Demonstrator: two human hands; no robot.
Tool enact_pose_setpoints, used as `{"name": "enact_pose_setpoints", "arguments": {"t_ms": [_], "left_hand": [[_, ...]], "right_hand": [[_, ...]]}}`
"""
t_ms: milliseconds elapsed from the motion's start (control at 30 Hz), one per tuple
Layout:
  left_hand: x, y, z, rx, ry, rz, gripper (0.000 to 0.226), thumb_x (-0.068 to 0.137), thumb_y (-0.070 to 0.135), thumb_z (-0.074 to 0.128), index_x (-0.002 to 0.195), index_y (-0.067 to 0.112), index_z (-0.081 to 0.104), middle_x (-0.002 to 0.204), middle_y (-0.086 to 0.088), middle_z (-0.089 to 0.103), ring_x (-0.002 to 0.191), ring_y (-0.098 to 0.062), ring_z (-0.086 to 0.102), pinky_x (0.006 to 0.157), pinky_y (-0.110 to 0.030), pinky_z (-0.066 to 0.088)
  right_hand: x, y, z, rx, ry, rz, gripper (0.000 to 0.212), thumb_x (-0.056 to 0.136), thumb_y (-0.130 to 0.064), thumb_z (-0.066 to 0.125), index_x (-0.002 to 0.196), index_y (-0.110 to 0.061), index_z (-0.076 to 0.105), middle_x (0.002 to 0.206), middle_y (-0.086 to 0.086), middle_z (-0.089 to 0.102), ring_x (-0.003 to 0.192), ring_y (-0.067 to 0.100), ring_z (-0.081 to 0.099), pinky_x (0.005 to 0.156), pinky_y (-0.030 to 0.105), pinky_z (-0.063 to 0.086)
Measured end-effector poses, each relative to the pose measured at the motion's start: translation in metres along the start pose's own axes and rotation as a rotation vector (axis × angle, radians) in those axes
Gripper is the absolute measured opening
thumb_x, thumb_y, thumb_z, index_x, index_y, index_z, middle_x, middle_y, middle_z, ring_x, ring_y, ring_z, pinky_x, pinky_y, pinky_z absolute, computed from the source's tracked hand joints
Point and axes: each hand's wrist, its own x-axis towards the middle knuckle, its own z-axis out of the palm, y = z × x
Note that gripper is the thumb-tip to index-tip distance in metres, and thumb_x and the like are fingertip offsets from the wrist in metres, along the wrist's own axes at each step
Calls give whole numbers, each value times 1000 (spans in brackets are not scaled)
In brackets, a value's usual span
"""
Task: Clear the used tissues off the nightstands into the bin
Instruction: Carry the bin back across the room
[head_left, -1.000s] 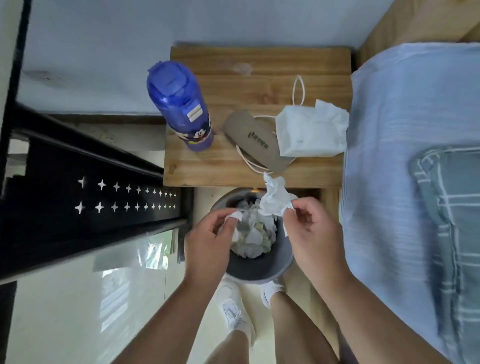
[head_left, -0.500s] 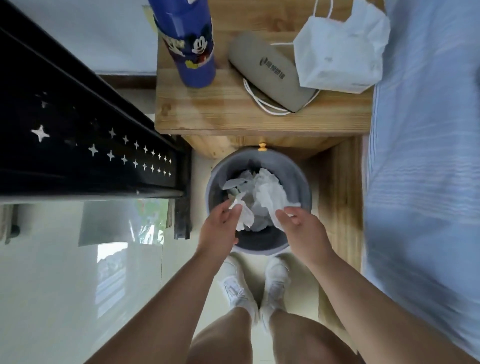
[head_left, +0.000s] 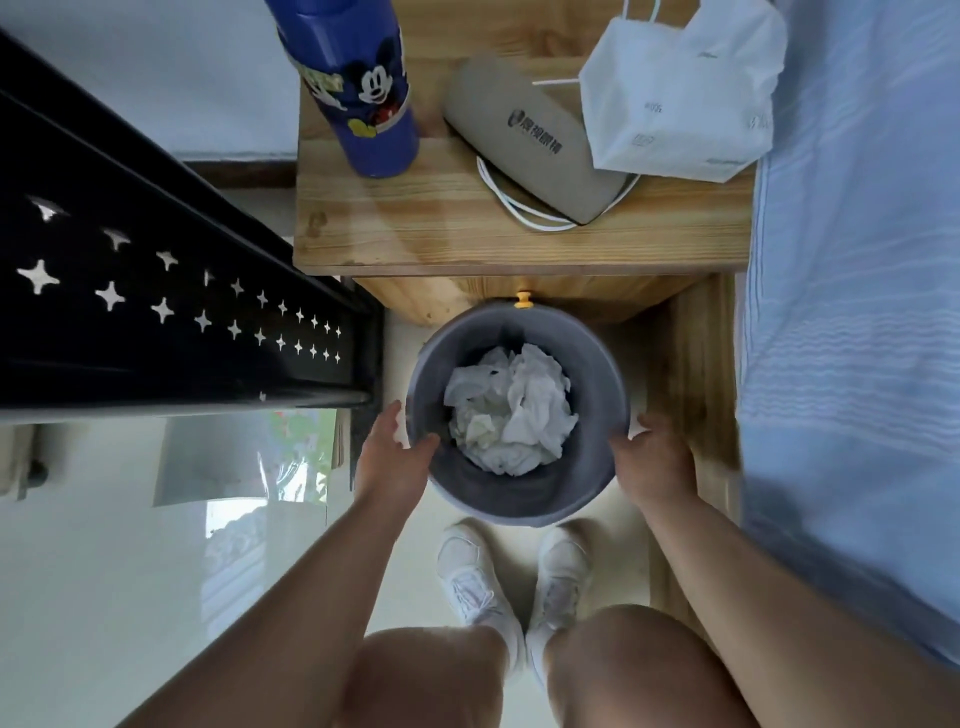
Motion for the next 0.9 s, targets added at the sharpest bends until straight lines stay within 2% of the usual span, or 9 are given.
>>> {"name": "enact_pose_setpoints", "arguments": {"t_ms": [33,100,233,400,500,567,700,767,900], "left_hand": [[9,-2,1,-26,-42,-45,58,92,26,74,147,25,55,132,-1,70,115,-29,69,98,-46,57],[22,-6,4,-81,-118,-125,44,92,15,76,134,13,62,116,-10,76,105,-34,73,98,-53,59],[23,-4,7,-115,-123,-197,42,86,-5,71,125,9,61,119,-19,72,108,-44,71,95,-62,59],[-41,17,-29,-213,-206,-276,53,88,-15,59,131,14,61,124,-16,73,109,-42,72,92,-58,62],[-111,30,-66,-245,-199,-299,57,88,-15,55,131,21,59,117,-14,76,100,-37,74,82,-48,66],[-160,43,-90,-249,-192,-288,55,86,-13,55,127,23,62,108,-13,80,92,-35,75,73,-43,66],[-258,85,-141,-270,-171,-213,53,71,-1,62,116,24,70,92,-11,82,82,-34,74,75,-49,65],[-303,111,-165,-282,-203,-155,50,69,2,64,115,22,70,95,-12,81,86,-34,75,74,-46,65],[-384,154,-207,-222,-300,-32,48,86,-2,60,117,33,70,106,-3,81,98,-28,77,66,-30,64]], "right_hand": [[5,0,3,19,-45,8,57,92,-33,70,143,-13,54,134,12,66,120,35,63,95,36,50],[12,2,11,80,-134,10,49,90,-29,70,136,-16,59,124,10,70,110,32,67,95,43,56],[16,1,13,-17,-160,-73,23,88,-21,63,111,-18,63,103,5,72,94,28,68,84,43,58],[-27,-11,-30,-21,-217,-56,23,87,-22,70,109,-15,69,101,7,73,96,30,70,80,38,57],[-86,-10,-72,-3,-294,-99,13,86,-26,69,85,-14,62,80,3,67,76,25,63,66,34,47],[-129,-12,-104,28,-292,-116,15,86,-26,68,85,-13,60,80,4,69,76,28,66,66,39,51],[-213,-30,-182,45,-268,-176,4,88,-24,64,91,-22,61,82,2,71,77,23,68,71,44,56],[-249,-44,-227,49,-278,-209,5,87,-23,62,92,-24,60,83,0,70,74,18,66,67,39,54],[-324,-63,-309,67,-224,-240,14,86,-17,62,99,-21,62,86,6,71,75,25,69,63,35,52]]}}
